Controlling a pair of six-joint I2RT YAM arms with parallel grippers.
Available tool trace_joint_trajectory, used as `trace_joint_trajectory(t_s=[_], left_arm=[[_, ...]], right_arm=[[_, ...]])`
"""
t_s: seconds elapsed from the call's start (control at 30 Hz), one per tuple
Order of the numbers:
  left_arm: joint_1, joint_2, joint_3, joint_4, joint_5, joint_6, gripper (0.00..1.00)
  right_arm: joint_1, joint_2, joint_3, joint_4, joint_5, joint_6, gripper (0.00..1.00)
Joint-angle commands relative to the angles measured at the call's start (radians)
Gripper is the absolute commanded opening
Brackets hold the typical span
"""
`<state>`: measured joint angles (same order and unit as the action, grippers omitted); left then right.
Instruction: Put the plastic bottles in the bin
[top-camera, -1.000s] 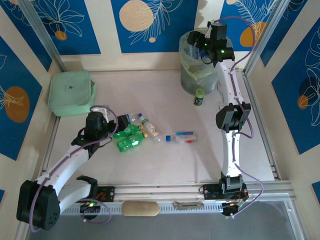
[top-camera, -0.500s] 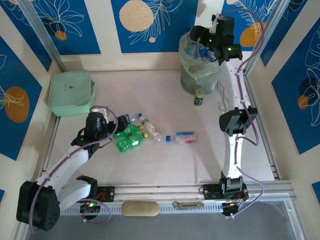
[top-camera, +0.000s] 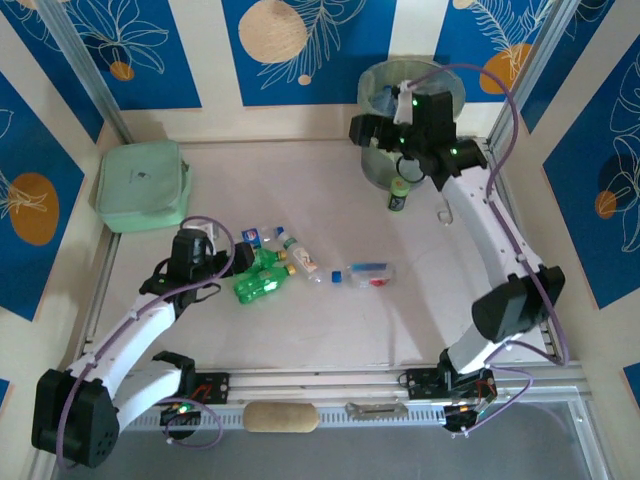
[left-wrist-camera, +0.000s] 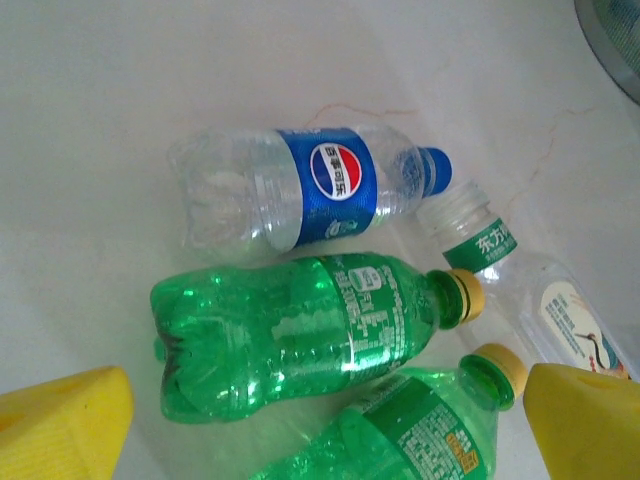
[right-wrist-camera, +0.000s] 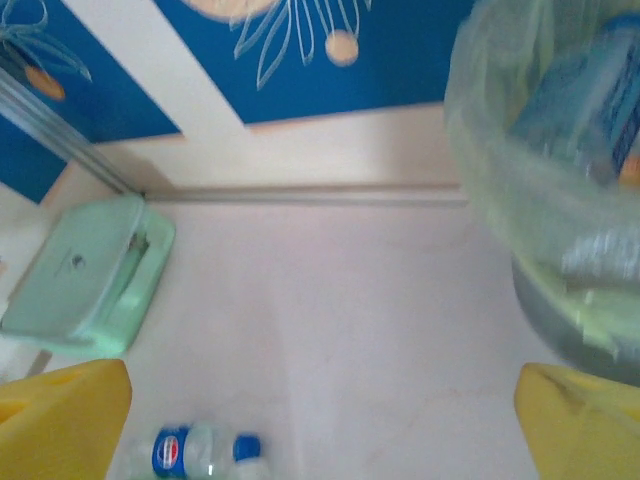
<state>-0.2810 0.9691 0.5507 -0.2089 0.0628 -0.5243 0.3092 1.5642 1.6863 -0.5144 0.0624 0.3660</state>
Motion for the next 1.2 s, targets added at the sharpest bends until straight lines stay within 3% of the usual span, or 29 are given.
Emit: trace_joint_trajectory(t_s=[0.0,0.2,0.4,0.87,1.17], left_arm=[[0.011,-0.017,-0.001,-0.035,0.072,0.009,1.00],[0.005,0.039,-0.011,-0.041,0.169,0.027,1.00],[-0.035,0.096,-0.015,-0.041,0.178,0.028,1.00],[-0.255,0.216,-0.007,-0.018,0.074,-0.011,1.00],[-0.355,0.288,0.049,-0.090,-0.021,0.052,0.98]], right_arm=[[0.020,-0.124,-0.154,0.074,-0.010,0.016,0.99],[0.063,-0.325,-0.486,0.166,0.003,0.128,0.99],[0.070,-0.454,-0.691,0.287,0.052,0.244,0.99],[0.067,-0.426,-0.712,0.338,0.048,0.277,0.99],[0.055,-0.425,-0.721,0.334,0.041,0.284,0.99]])
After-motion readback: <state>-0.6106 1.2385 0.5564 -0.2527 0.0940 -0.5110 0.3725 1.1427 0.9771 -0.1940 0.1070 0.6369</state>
